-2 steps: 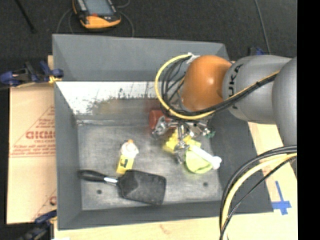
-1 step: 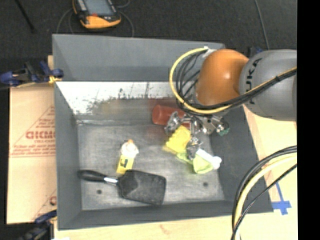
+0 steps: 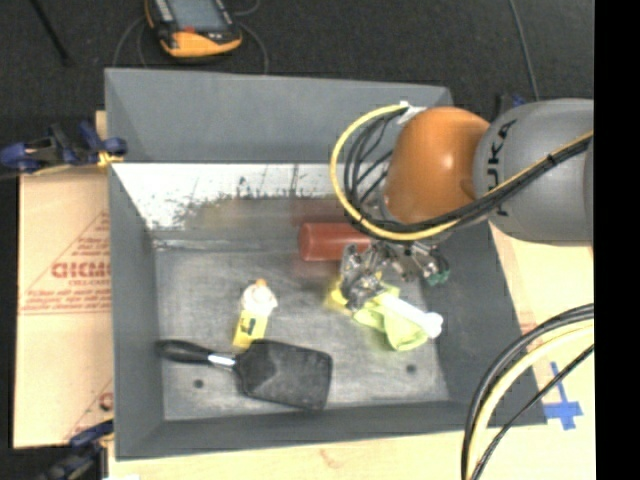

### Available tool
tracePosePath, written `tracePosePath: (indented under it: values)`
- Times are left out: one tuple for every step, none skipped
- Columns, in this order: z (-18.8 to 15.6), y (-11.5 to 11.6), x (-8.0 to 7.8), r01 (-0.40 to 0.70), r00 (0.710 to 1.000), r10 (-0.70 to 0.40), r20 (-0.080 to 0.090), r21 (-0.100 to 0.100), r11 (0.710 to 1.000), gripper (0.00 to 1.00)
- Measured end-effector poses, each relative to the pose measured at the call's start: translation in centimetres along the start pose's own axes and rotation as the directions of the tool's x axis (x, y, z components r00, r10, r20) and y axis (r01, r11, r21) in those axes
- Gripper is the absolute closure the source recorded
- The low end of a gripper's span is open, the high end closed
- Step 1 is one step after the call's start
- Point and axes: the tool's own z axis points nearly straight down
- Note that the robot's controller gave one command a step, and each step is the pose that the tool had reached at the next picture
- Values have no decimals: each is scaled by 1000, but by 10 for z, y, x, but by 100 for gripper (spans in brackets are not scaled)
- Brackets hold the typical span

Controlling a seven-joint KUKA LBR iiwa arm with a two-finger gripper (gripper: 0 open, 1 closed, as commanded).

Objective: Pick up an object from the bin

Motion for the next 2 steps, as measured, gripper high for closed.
tracePosePath:
  values:
    - [0,0,0,1,1000,-1,0,0,1000,0]
    - [0,0,0,1,1000,-1,0,0,1000,0]
